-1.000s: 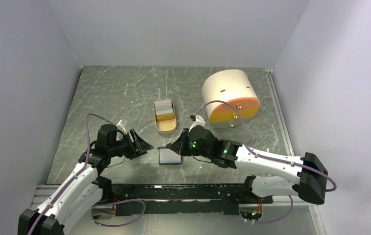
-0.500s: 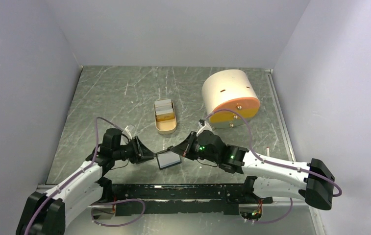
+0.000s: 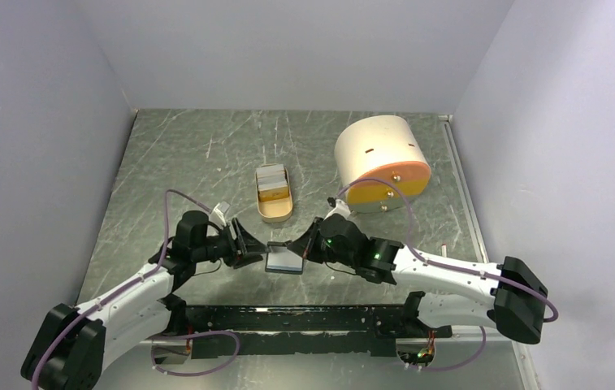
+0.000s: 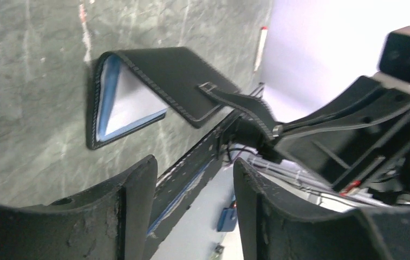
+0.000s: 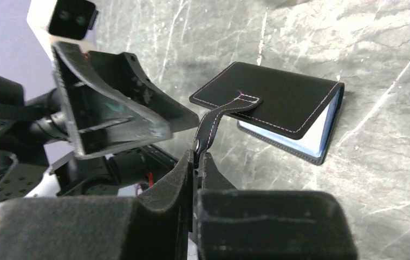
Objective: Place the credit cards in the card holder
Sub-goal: Open the card holder at the center of the board.
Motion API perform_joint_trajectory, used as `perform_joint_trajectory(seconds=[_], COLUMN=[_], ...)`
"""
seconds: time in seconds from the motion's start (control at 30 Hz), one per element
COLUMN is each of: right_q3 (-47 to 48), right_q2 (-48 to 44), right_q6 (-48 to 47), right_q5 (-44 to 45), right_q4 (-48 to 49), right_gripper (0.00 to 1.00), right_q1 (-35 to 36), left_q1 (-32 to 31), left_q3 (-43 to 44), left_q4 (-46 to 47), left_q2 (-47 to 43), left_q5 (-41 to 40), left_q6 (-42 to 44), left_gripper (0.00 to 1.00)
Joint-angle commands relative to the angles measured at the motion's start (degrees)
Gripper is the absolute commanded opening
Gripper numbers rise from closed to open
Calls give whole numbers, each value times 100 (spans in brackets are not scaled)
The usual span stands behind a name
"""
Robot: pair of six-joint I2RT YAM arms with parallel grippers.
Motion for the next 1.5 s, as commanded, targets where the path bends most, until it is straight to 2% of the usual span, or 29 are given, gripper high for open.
perform_joint_trajectory(seconds=[0.0, 0.07, 0.2, 0.37, 0.53, 0.73, 0.93, 1.03, 1.17, 1.37, 1.47], right_q3=[70, 48, -61, -65, -61, -85, -31, 200, 671, 378, -14], right_q2=[108, 150, 118, 110, 119, 149, 301, 412, 435, -125, -360], right_q6=[-411, -460, -543, -719, -880, -1031, -1480, -2087, -3238, -5062, -6019], right_q5=[13, -44, -141, -93, -25, -94, -322, -402, -333, -802, -768], right_q4=[82, 158, 395, 370, 318, 404, 418, 214, -471, -75, 357], right_gripper=[3, 2, 2, 2, 2, 3, 6, 13, 35, 69, 73], right_q1=[-36, -31, -25, -25, -22, -23, -11, -16, -7, 54, 176], left_q1=[-23, -39, -39, -39, -107, -389, -393, -396, -397, -392, -397], left_q3=[-150, -191, -146, -300, -7, -100, 101, 304, 488, 505, 530], left_q4=[1107, 1348, 643, 1317, 858, 1196, 1498, 1504, 1505, 1452, 1362], left_q2=[-84, -230, -411, 0, 570, 894, 1460, 1746, 2039, 2113, 2065], left_q5=[-66, -161, -698, -526, -449, -756, -709, -596, -408, -197, -175], left_q6=[-1102, -1523, -2018, -2613, -2633, -3138, -3131, -2912, -2617, -2434, -2376], left_gripper=[60, 64, 71, 66, 66, 59, 46, 34, 11, 9, 9])
